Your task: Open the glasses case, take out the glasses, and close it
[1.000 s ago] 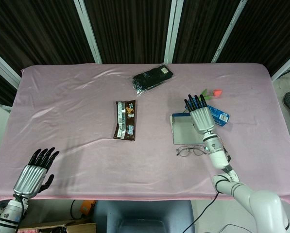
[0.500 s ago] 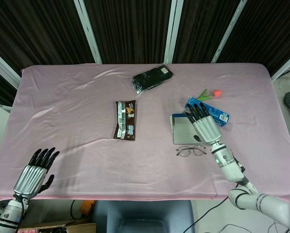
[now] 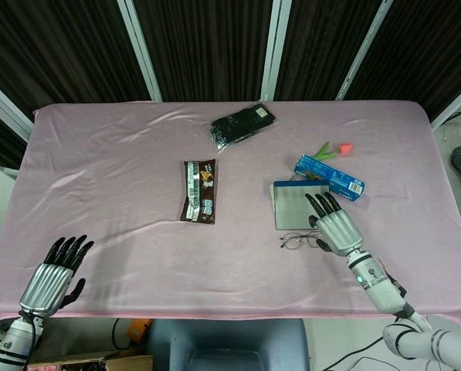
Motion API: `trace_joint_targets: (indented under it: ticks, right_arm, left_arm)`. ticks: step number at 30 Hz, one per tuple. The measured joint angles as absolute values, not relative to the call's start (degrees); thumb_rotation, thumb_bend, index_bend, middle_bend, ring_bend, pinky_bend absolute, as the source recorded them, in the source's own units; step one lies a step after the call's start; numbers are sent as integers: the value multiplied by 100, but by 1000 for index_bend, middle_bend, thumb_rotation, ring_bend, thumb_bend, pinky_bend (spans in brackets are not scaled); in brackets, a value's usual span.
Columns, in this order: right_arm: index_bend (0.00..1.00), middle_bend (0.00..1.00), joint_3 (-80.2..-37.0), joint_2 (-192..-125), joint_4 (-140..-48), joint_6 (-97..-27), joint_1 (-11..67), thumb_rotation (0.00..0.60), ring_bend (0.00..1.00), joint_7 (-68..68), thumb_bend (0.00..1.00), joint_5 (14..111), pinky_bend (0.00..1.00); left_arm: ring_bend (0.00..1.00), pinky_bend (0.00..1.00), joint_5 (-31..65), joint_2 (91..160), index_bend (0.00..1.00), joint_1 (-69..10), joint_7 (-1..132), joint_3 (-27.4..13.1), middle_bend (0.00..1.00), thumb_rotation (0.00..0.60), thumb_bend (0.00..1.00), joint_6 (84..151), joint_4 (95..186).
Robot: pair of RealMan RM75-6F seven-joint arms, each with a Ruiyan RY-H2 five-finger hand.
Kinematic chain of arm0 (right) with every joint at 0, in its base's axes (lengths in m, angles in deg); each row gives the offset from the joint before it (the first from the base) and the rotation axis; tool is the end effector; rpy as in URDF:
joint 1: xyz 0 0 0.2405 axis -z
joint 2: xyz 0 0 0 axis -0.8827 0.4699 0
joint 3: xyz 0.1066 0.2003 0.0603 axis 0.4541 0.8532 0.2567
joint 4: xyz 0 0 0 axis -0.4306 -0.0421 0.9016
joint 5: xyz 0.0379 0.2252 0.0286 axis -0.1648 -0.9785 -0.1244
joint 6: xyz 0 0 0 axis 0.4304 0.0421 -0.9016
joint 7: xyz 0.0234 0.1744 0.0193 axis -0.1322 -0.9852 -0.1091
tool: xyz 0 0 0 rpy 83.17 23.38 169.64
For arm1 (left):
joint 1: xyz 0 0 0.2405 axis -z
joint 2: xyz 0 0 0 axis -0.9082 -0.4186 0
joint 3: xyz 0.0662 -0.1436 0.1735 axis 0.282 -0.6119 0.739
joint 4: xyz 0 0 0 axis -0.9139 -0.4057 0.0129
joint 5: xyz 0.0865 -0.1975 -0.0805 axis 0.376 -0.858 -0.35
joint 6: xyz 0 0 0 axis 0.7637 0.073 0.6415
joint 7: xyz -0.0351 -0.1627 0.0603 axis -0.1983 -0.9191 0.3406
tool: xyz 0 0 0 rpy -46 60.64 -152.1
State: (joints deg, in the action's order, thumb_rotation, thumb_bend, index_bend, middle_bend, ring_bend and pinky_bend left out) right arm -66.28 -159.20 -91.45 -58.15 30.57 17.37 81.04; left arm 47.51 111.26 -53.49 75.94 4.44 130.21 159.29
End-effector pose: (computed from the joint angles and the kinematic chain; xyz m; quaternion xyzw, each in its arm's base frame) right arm -0.2425 -0.3413 -0.0085 0.7800 -0.2659 0.2834 0.4906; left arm -0.2722 0.2161 0.0598 -0.7210 -0.3447 -0.3262 0.5049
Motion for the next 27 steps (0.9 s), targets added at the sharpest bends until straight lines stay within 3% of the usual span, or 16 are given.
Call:
trace_joint_targets:
  ticks: [9,27]
  right_arm:
    - [645,40,-6627,-16416,-8493,-5658,2977,600,0,1534,469,8132,0]
    - [659,54,-6643,-16609,-8214,-5435,2905,600,0,1316,482,8153,0]
  left_arm:
    - [0,0,4742,11112,0,-5351,7547,430,0,600,420,13032,15920]
    - [0,0,4764,11110,0,-5345,7532,423,0,600,421,13043,15900]
